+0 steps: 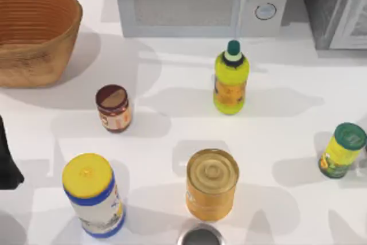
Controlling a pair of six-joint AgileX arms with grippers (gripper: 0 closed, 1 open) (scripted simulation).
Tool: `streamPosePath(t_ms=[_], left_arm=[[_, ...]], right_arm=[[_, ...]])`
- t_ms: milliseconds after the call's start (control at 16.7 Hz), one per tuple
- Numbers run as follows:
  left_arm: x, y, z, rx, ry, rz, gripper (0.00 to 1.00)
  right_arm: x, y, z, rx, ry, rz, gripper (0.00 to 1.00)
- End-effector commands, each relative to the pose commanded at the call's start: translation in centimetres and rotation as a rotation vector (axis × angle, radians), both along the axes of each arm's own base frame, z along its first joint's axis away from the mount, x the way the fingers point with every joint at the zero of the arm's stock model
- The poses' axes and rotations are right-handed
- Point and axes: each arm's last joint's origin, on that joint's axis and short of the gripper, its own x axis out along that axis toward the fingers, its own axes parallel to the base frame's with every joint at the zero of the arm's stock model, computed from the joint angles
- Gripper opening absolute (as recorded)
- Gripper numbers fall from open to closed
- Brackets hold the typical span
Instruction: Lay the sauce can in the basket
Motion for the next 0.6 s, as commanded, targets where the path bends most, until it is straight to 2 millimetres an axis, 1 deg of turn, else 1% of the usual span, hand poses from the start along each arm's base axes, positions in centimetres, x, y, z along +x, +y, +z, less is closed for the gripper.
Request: streamPosePath(t_ms=[180, 300, 480, 600], left_arm=[[0.1, 0.0, 0.0, -0.002, 0.002, -0.010, 1.00], [0.3, -0.2, 0.2, -0.011, 0.010, -0.062, 1.00], [1.2, -0.7, 0.9, -0.040, 0.025, -0.203, 1.00], [2.3, -1.2, 1.8, -0.067, 0.037, -0.331, 1.00]], right_arm=[[0.0, 0.0, 0.0, 0.000, 0.000, 0.000, 1.00], [0.0, 0.0, 0.0, 0.000, 0.000, 0.000, 1.00], [0.0, 0.0, 0.0, 0.000, 0.000, 0.000, 1.00], [0.0, 0.0, 0.0, 0.000, 0.000, 0.000, 1.00]])
